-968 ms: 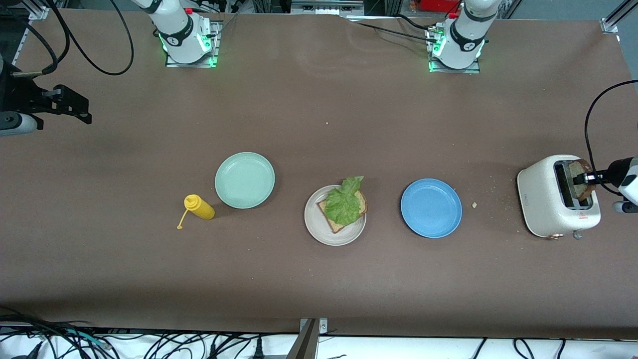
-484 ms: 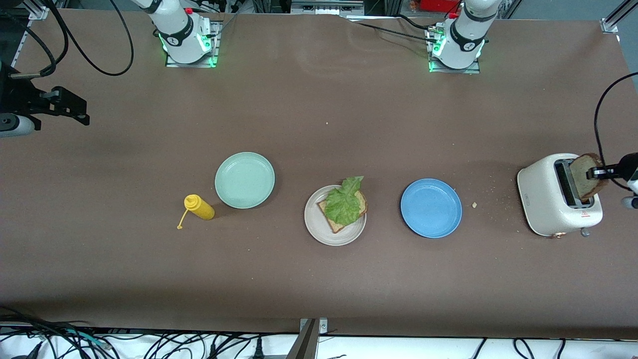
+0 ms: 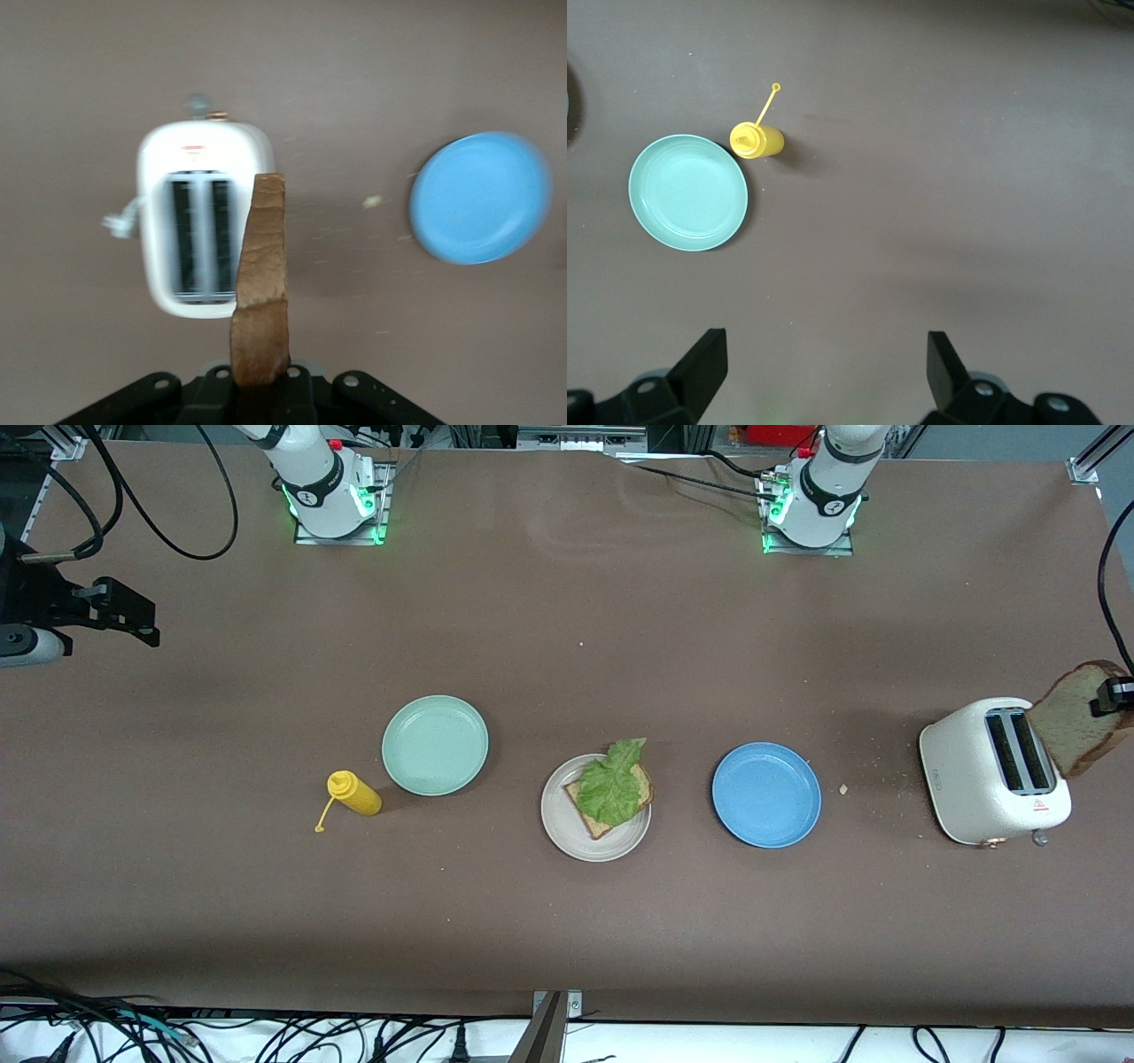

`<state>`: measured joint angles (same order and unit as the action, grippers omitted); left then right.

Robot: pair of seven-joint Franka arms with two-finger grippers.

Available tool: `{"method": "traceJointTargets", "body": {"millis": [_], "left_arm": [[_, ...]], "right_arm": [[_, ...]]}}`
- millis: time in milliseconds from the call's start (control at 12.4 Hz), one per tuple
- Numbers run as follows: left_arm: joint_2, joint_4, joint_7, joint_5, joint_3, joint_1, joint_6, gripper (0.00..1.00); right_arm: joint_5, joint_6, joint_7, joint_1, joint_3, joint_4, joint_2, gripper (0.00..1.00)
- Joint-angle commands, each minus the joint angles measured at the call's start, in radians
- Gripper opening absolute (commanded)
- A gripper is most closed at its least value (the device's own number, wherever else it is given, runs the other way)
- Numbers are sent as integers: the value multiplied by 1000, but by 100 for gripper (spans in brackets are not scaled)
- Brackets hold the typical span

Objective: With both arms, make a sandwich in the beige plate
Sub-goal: 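Carry the bread slice over the beige plate with the left gripper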

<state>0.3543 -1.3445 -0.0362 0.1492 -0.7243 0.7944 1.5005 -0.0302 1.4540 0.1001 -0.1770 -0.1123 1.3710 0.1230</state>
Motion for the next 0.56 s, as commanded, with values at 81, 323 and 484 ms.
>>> {"method": "traceJointTargets", "body": {"millis": [81, 323, 484], "left_arm": [[60, 21, -345, -176, -7, -188, 19, 0], [133, -31, -539, -360, -7, -341, 269, 0], [207, -68, -649, -382, -7, -450, 499, 0]], "right_arm": [[-22, -17, -14, -16, 5, -32, 14, 100], [-25, -17, -14, -9, 0, -30, 14, 100], [-24, -15, -13, -4, -7, -32, 20, 100]]}}
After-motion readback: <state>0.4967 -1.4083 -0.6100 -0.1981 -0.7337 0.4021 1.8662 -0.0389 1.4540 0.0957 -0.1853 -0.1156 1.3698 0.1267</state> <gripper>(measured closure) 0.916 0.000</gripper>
